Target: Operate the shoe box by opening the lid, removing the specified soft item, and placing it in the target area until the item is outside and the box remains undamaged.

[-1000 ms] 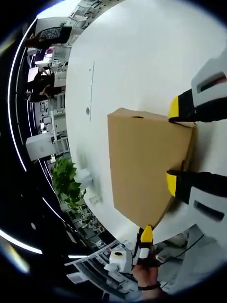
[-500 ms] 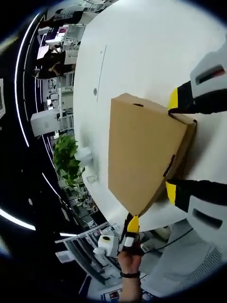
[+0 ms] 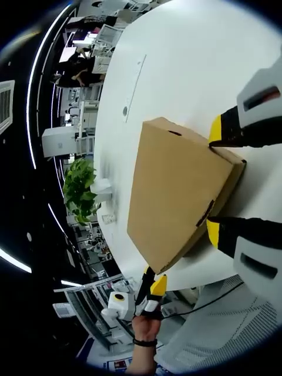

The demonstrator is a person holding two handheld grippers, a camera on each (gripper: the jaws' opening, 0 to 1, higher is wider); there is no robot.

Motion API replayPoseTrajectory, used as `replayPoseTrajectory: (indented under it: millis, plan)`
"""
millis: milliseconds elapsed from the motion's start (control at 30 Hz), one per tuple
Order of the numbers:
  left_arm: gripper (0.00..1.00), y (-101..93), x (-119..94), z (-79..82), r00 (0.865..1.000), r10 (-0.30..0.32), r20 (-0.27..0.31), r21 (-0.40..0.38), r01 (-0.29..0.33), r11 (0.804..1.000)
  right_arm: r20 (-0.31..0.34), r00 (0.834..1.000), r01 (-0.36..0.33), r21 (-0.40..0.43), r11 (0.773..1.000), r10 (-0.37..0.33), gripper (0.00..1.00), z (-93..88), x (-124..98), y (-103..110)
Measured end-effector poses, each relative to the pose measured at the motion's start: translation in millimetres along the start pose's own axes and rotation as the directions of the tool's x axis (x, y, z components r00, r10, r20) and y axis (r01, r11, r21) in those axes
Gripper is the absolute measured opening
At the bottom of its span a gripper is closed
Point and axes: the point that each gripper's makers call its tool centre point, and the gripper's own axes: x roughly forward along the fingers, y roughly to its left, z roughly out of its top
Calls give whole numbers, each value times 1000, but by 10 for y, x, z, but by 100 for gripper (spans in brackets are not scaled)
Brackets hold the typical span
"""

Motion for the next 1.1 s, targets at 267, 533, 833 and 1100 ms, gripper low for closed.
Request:
replayPoseTrajectory:
  millis: [267, 533, 833, 1100]
  plan:
    - [47, 14, 16, 5, 1000, 20, 14, -7, -20, 1000, 12, 1000, 12, 7, 1000, -12, 43, 15, -17, 9]
    - [45, -10, -33, 31, 999, 37, 31, -26, -36, 999, 15, 1000, 16, 22, 1000, -16, 42, 69, -60, 20]
    - [43, -147, -207, 157, 995, 44, 93, -67, -38, 997, 60, 998, 6, 74, 997, -10, 42, 227, -177, 78]
    - [40, -195, -326, 312, 991, 42, 130, -46, -36, 998, 92, 996, -4, 96, 995, -4, 41, 387, -279, 95]
